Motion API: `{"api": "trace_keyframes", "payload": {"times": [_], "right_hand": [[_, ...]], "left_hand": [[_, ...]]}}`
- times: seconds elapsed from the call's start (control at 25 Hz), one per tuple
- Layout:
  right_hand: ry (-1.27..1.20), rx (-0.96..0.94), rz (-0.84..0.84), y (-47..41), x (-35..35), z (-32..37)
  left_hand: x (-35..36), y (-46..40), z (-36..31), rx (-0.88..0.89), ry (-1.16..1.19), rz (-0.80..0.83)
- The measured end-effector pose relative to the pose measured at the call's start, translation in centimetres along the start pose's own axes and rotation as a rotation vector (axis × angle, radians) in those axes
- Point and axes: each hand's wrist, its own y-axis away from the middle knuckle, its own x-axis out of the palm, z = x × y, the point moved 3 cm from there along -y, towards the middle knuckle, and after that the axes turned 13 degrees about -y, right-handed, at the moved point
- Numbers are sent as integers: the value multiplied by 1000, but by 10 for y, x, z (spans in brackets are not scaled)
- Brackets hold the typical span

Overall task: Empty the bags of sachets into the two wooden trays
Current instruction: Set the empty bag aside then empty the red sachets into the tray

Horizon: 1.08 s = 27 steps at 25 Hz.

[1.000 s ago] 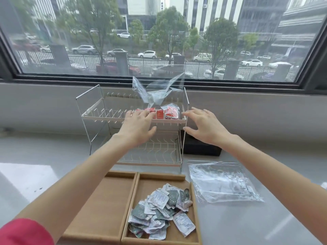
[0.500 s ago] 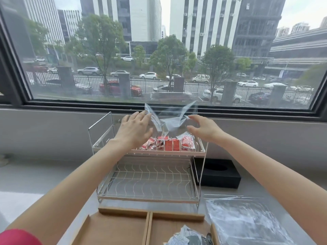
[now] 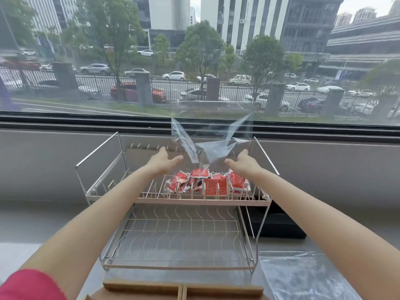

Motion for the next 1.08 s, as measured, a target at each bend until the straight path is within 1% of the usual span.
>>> {"api": "trace_keyframes", "payload": {"times": [0.08,0.16,0.24,0.32,0.44,0.52,0.6,0.68,0.76,0.84,1.0,1.08], "right_hand": [[1,-1,-8,-6,5,-4],[33,-21,-2,-10,10,-8],[35,-21,-45,-13,12,-11],[-28,19,-75,-14,10,-12],[-132,138,-120,-17,3,-17],[-163,140,-66,-20,1,-19],[-308,83,-35,-19,1,-14],[-431,2,-94,-17,-2,-6],[-490,-85,-146,-11,-10,5],[-532,-145,-154,-1,-19,20],[-632,-272,-143,36,-44,57],[-662,-342,-133,62,-55,73]], "left_hand": [[6,-9,0,-23,110,29],[14,-13,-1,-31,156,60],[20,-14,-4,-38,208,67],[24,-14,-7,-19,254,58],[22,-11,-11,24,281,32],[21,-7,-12,30,335,40],[19,-5,-13,34,390,33],[11,-2,-17,36,480,-6],[-2,2,-20,37,522,-76],[-18,12,-26,62,560,-160],[-55,49,-42,85,856,-337],[-68,72,-45,96,960,-373]]}}
